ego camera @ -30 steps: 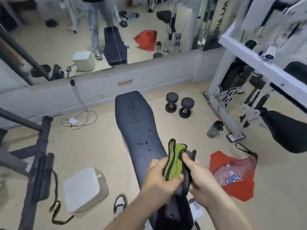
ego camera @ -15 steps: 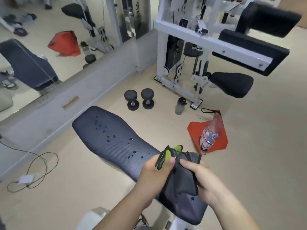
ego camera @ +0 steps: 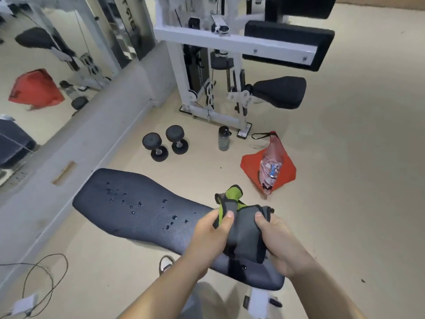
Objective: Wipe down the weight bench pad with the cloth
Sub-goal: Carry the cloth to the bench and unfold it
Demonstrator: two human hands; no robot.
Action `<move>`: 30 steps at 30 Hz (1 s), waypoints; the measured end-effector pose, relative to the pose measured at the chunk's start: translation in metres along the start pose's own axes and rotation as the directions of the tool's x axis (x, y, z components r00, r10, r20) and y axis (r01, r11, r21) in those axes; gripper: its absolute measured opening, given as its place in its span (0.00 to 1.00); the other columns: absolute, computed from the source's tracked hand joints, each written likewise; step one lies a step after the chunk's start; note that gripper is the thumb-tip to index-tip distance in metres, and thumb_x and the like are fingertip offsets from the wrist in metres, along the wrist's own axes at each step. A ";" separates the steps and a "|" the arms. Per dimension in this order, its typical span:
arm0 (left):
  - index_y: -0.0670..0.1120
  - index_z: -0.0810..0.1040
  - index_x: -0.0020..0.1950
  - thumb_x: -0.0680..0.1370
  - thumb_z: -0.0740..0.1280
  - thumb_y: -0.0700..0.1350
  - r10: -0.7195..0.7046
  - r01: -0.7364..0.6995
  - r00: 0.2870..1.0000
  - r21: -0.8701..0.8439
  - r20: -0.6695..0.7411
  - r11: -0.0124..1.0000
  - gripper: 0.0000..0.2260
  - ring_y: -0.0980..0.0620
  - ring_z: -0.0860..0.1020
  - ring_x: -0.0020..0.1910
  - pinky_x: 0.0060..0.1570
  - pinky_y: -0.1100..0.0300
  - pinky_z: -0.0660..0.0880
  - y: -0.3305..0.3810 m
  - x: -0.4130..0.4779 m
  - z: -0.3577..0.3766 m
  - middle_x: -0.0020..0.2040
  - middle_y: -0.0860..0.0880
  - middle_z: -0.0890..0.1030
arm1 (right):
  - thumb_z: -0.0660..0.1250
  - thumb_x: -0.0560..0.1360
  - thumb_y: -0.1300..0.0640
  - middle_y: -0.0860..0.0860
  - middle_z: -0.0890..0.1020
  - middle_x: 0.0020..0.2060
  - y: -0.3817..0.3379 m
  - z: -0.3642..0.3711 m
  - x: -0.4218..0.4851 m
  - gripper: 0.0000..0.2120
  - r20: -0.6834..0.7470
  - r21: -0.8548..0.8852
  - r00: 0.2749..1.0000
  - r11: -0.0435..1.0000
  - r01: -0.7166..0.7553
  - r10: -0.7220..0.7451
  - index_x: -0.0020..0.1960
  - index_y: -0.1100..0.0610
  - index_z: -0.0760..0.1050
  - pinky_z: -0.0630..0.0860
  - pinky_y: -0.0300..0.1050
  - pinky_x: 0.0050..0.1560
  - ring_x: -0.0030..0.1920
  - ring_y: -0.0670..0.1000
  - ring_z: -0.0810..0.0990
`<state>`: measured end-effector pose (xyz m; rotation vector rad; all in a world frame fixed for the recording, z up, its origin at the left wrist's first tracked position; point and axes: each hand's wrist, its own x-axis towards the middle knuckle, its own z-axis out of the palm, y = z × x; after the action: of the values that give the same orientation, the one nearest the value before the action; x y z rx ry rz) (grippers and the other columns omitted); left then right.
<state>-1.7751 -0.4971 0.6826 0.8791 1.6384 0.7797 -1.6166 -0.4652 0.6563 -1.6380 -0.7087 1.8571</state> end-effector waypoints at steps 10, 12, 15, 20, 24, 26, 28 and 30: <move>0.53 0.81 0.60 0.77 0.62 0.53 0.177 -0.416 0.819 0.353 0.546 0.838 0.15 0.61 0.75 0.59 0.59 0.62 0.73 -0.056 0.113 -0.042 0.57 0.59 0.77 | 0.75 0.77 0.53 0.62 0.84 0.40 0.025 0.070 0.085 0.10 -0.155 0.377 0.983 0.926 -0.028 0.093 0.53 0.59 0.82 0.81 0.56 0.47 0.42 0.59 0.84; 0.54 0.83 0.57 0.79 0.66 0.45 0.120 -0.292 0.861 0.289 0.494 0.912 0.10 0.64 0.78 0.55 0.57 0.66 0.72 -0.071 0.140 -0.059 0.56 0.58 0.80 | 0.72 0.79 0.59 0.66 0.87 0.50 0.039 0.078 0.101 0.13 -0.214 0.421 0.970 0.907 -0.015 0.115 0.62 0.63 0.79 0.83 0.57 0.51 0.48 0.61 0.86; 0.57 0.79 0.61 0.80 0.68 0.48 0.046 -0.188 0.926 0.353 0.375 0.917 0.10 0.64 0.77 0.55 0.61 0.61 0.74 -0.100 0.166 -0.072 0.59 0.61 0.77 | 0.68 0.82 0.56 0.63 0.87 0.56 0.063 0.079 0.119 0.14 -0.213 0.478 0.965 0.878 -0.033 0.152 0.65 0.61 0.80 0.83 0.55 0.52 0.56 0.61 0.87; 0.57 0.74 0.67 0.76 0.73 0.54 -0.250 0.171 0.915 0.257 0.316 0.951 0.20 0.58 0.78 0.61 0.65 0.57 0.72 -0.143 0.178 -0.047 0.65 0.56 0.79 | 0.64 0.84 0.49 0.58 0.86 0.60 0.113 0.040 0.139 0.18 -0.119 0.521 0.976 0.848 -0.096 0.183 0.68 0.58 0.79 0.79 0.55 0.63 0.61 0.58 0.85; 0.41 0.84 0.58 0.78 0.71 0.46 -0.352 0.397 0.788 0.020 0.505 0.918 0.13 0.42 0.83 0.58 0.66 0.47 0.73 -0.184 0.194 -0.010 0.57 0.40 0.86 | 0.65 0.83 0.51 0.57 0.86 0.60 0.167 0.002 0.165 0.18 -0.110 0.466 0.984 0.882 -0.071 0.137 0.69 0.58 0.78 0.82 0.50 0.54 0.61 0.58 0.85; 0.39 0.82 0.59 0.77 0.72 0.48 -0.350 0.386 0.789 0.035 0.506 0.922 0.16 0.37 0.82 0.59 0.66 0.42 0.73 -0.212 0.212 0.004 0.55 0.40 0.86 | 0.66 0.83 0.52 0.56 0.87 0.60 0.196 -0.005 0.185 0.16 -0.144 0.462 0.982 0.886 -0.042 0.122 0.69 0.55 0.76 0.82 0.51 0.54 0.60 0.57 0.86; 0.42 0.80 0.61 0.78 0.71 0.46 -0.299 0.313 0.810 0.060 0.505 0.948 0.14 0.38 0.84 0.57 0.60 0.41 0.77 -0.241 0.232 0.015 0.53 0.41 0.87 | 0.66 0.83 0.53 0.55 0.87 0.59 0.227 -0.006 0.210 0.15 -0.200 0.438 0.977 0.899 0.019 0.077 0.68 0.53 0.76 0.82 0.53 0.56 0.60 0.56 0.86; 0.48 0.78 0.61 0.80 0.69 0.43 -0.204 0.210 0.827 0.049 0.524 0.976 0.10 0.42 0.85 0.51 0.47 0.46 0.80 -0.268 0.249 0.021 0.51 0.41 0.87 | 0.67 0.82 0.53 0.54 0.88 0.57 0.256 -0.004 0.235 0.13 -0.253 0.329 0.967 0.940 0.089 -0.003 0.65 0.54 0.79 0.81 0.56 0.61 0.59 0.55 0.86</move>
<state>-1.8369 -0.4206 0.3298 0.8017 1.2066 0.3459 -1.6518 -0.4792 0.3108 -1.5723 -0.2966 1.5951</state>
